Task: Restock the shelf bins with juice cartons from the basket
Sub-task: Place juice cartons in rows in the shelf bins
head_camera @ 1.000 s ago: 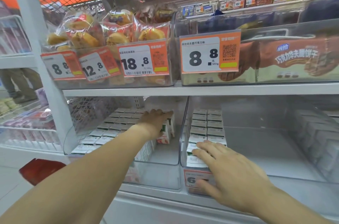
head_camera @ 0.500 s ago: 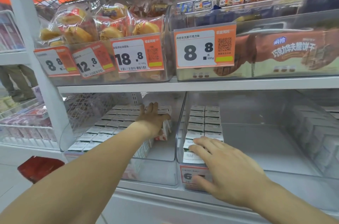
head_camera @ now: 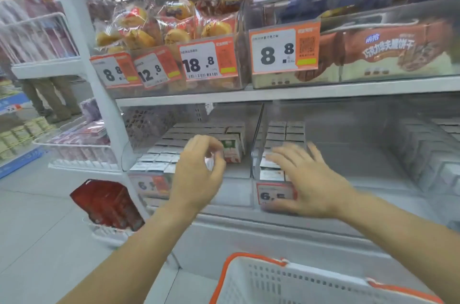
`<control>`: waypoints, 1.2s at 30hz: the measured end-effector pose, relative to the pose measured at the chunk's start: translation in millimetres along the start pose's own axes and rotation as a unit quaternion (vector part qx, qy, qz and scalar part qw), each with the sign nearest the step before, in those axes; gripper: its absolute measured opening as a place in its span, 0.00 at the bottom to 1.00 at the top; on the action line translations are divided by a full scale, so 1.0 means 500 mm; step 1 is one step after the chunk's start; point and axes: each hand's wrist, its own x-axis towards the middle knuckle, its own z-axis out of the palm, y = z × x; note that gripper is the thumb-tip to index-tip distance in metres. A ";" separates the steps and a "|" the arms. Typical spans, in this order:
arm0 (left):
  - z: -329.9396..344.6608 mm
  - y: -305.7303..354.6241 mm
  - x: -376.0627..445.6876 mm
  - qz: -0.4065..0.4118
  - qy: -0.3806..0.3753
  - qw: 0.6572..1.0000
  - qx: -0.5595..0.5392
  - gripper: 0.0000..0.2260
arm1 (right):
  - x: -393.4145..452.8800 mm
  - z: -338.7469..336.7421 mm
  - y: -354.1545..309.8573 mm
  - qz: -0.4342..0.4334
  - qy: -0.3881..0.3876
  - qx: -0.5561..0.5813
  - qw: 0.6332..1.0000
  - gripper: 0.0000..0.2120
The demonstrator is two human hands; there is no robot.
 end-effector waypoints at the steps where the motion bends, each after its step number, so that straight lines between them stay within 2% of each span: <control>1: -0.003 0.026 -0.036 -0.018 -0.018 0.999 -0.033 0.04 | -0.011 -0.005 -0.010 -0.026 0.055 -0.001 0.998 0.38; 3: 0.012 0.056 -0.119 -0.084 -0.114 0.984 -0.105 0.04 | -0.056 -0.001 -0.045 -0.084 0.192 0.019 0.978 0.26; 4: 0.030 0.059 -0.166 -0.130 -0.178 0.966 -0.138 0.03 | -0.086 0.013 -0.063 -0.110 0.225 0.034 0.968 0.21; 5: 0.052 0.057 -0.218 -0.179 -0.247 0.939 -0.159 0.04 | -0.121 0.032 -0.078 -0.122 0.213 0.057 0.968 0.17; 6: 0.078 0.052 -0.277 -0.215 -0.320 0.909 -0.158 0.07 | -0.161 0.059 -0.087 -0.122 0.169 0.084 0.974 0.16; 8: 0.126 0.050 -0.402 -0.239 -0.447 0.850 -0.147 0.12 | -0.248 0.128 -0.094 -0.090 0.043 0.121 0.988 0.16; 10: 0.164 0.053 -0.516 -0.265 -0.518 0.800 -0.142 0.13 | -0.330 0.201 -0.087 -0.032 -0.115 0.121 0.985 0.19; 12: 0.190 0.055 -0.613 -0.303 -0.571 0.753 -0.122 0.15 | -0.403 0.271 -0.077 0.043 -0.242 0.141 0.959 0.21; 14: 0.213 0.055 -0.685 -0.303 -0.623 0.717 -0.082 0.21 | -0.464 0.331 -0.070 0.119 -0.305 0.176 0.928 0.21; 17: 0.248 0.061 -0.744 -0.308 -0.642 0.700 -0.052 0.27 | -0.536 0.404 -0.064 0.215 -0.354 0.200 0.888 0.22; 19: 0.276 0.069 -0.758 -0.328 -0.646 0.685 -0.074 0.32 | -0.571 0.442 -0.057 0.265 -0.371 0.224 0.861 0.28; 22: 0.312 0.077 -0.775 -0.297 -0.724 0.619 -0.064 0.39 | -0.606 0.478 -0.056 0.297 -0.429 0.269 0.810 0.37; 24: 0.322 0.082 -0.802 -0.263 -0.769 0.582 -0.041 0.38 | -0.623 0.493 -0.061 0.288 -0.460 0.288 0.789 0.44; 27: 0.326 0.075 -0.843 -0.276 -0.773 0.571 -0.023 0.29 | -0.632 0.509 -0.061 0.280 -0.478 0.293 0.779 0.52; 29: 0.324 0.060 -0.847 -0.297 -0.763 0.573 -0.034 0.26 | -0.625 0.512 -0.061 0.263 -0.501 0.276 0.777 0.51; 33: 0.318 0.041 -0.837 -0.403 -0.729 0.546 -0.090 0.21 | -0.614 0.509 -0.082 0.243 -0.534 0.246 0.771 0.47; 36: 0.312 0.033 -0.832 -0.505 -0.687 0.513 -0.095 0.22 | -0.611 0.509 -0.104 0.260 -0.511 0.232 0.786 0.37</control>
